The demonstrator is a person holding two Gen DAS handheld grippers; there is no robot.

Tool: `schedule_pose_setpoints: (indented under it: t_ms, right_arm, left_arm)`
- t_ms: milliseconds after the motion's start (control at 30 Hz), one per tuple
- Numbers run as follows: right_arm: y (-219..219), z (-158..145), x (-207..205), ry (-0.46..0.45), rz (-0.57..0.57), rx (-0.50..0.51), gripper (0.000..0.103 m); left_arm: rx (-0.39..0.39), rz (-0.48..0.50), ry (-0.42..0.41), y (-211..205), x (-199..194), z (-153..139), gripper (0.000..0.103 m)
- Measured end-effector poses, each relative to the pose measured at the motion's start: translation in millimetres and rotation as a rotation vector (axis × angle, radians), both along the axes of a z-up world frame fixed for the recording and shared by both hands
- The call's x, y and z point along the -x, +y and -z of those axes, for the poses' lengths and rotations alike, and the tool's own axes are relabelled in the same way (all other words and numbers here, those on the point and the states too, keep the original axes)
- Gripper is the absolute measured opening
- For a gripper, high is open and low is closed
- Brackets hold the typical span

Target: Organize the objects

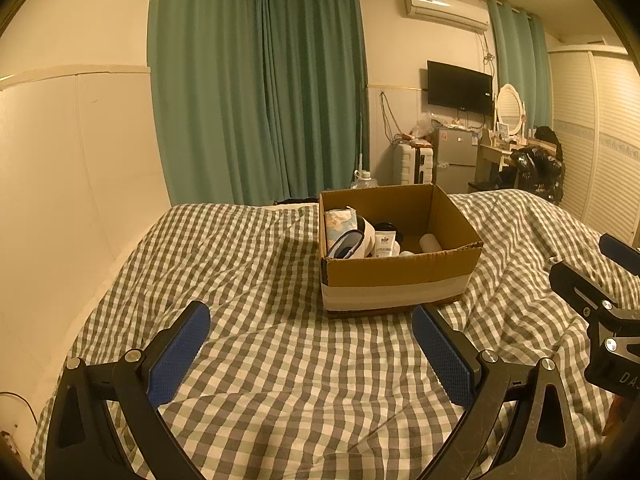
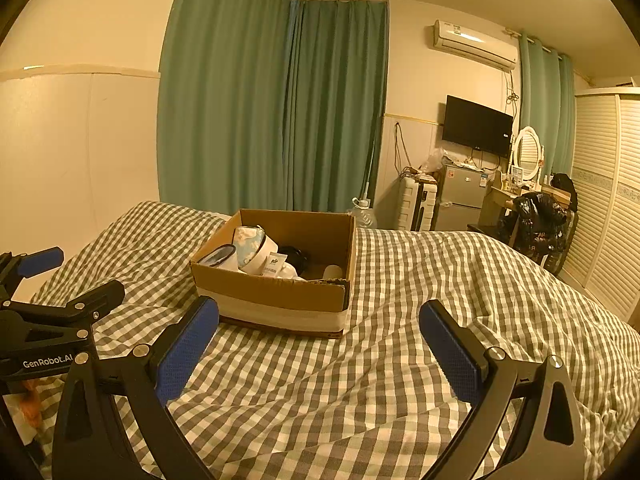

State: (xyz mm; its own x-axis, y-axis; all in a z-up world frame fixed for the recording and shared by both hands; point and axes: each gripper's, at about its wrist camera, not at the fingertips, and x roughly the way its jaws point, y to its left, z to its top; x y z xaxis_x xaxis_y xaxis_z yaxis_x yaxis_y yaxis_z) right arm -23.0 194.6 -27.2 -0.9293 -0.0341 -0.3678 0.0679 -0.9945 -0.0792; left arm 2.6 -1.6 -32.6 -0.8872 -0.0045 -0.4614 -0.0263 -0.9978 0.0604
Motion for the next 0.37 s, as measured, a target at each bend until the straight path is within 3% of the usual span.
schedule_pose_setpoints:
  t_ms: [367]
  right_arm:
    - [-0.9, 1.5, 0.8, -0.005, -0.006, -0.002, 0.101]
  left_arm:
    - [0.012, -0.021, 0.004, -2.0, 0.5, 1.6, 0.103]
